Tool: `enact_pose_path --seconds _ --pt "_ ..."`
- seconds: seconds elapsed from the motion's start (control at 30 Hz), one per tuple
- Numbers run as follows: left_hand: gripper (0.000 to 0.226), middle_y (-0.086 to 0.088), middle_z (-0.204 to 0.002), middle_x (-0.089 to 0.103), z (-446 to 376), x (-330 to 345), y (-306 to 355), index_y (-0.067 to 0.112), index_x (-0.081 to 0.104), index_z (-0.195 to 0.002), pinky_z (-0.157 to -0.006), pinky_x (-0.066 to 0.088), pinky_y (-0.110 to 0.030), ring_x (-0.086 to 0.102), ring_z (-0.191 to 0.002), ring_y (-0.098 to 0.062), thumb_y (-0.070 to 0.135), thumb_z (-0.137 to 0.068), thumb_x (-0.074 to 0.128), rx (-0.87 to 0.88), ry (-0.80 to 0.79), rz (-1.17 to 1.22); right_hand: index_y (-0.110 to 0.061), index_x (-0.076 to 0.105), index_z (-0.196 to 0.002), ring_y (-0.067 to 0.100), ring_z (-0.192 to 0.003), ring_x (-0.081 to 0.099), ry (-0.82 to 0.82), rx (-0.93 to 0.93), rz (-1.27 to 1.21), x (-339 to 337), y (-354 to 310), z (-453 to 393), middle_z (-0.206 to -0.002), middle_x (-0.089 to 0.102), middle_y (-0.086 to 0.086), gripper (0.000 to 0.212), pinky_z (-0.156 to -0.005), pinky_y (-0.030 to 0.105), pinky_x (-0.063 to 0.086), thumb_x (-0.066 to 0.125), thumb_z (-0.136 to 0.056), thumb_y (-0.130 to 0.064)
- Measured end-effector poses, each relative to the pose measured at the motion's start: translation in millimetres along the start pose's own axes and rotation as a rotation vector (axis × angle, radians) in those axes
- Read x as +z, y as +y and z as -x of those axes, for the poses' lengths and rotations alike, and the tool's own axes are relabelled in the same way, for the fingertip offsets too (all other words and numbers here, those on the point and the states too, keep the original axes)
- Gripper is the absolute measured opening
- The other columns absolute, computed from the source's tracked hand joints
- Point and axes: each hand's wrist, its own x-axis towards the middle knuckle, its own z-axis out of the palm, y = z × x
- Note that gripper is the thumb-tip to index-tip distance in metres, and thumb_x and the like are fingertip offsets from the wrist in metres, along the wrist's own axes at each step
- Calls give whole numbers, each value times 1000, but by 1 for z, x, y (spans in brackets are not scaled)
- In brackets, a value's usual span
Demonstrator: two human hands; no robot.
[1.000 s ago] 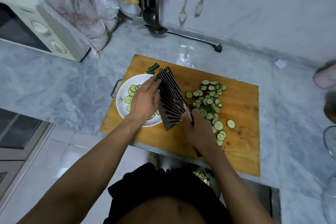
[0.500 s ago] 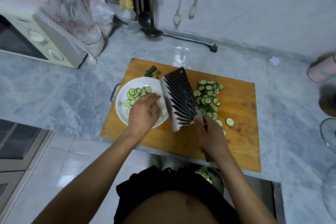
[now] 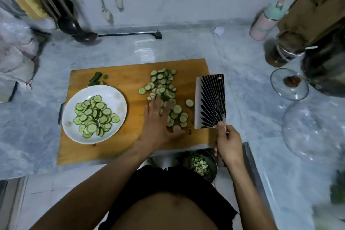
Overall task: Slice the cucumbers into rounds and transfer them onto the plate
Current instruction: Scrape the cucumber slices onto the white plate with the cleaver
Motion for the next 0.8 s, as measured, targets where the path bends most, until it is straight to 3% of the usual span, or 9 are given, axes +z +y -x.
enact_pose_path --seconds 0.13,0.23,0.33,0.47,0.57,0.7,0.8 --pt "116 -16 -162 -7 -7 14 7 25 13 -156 -117 5 -61 -4 -148 -36 86 -66 53 -7 -47 -75 -10 58 -89 19 -37 54 12 59 -37 -9 29 -2 -47 56 5 44 -43 26 41 39 -103 -48" --pt "109 -17 -162 -4 -9 18 9 23 17 -155 -116 5 -61 -1 -148 -38 78 -72 60 -71 43 -50 -15 57 -87 23 -57 62 23 52 -1 -6 48 1 -64 63 7 43 -57 30 44 38 -102 -50" --pt "111 -14 -162 -8 -13 21 12 22 12 -156 -117 1 -55 -4 -149 -35 84 -73 50 -215 93 0 -16 59 -92 23 -74 60 -10 35 34 1 57 -1 -78 63 5 40 -65 30 40 38 -103 -48" --pt "107 -12 -163 -6 -13 24 16 19 13 -156 -121 6 -51 -4 -150 -29 78 -77 55 -235 120 119 -9 58 -88 22 -72 57 -61 -44 59 18 45 -6 -77 60 7 39 -62 31 38 41 -104 -39" --pt "89 -16 -162 1 -19 23 15 21 17 -156 -119 10 -56 -1 -149 -31 72 -87 43 -353 242 230 -11 54 -82 12 -67 51 -123 -68 22 36 29 -10 -72 54 -1 37 -61 30 37 42 -104 -38" --pt "84 -18 -162 1 -46 20 11 25 19 -155 -119 8 -54 -2 -149 -33 71 -87 36 -495 291 299 -7 59 -94 19 -77 57 -168 -45 31 51 15 -22 -83 62 4 40 -68 30 39 39 -104 -40" --pt "78 -13 -162 6 -60 23 17 30 25 -153 -120 15 -50 4 -149 -30 70 -88 40 -515 314 354 -6 58 -98 20 -80 58 -209 -50 56 56 9 -26 -87 63 6 42 -68 31 39 38 -104 -42"
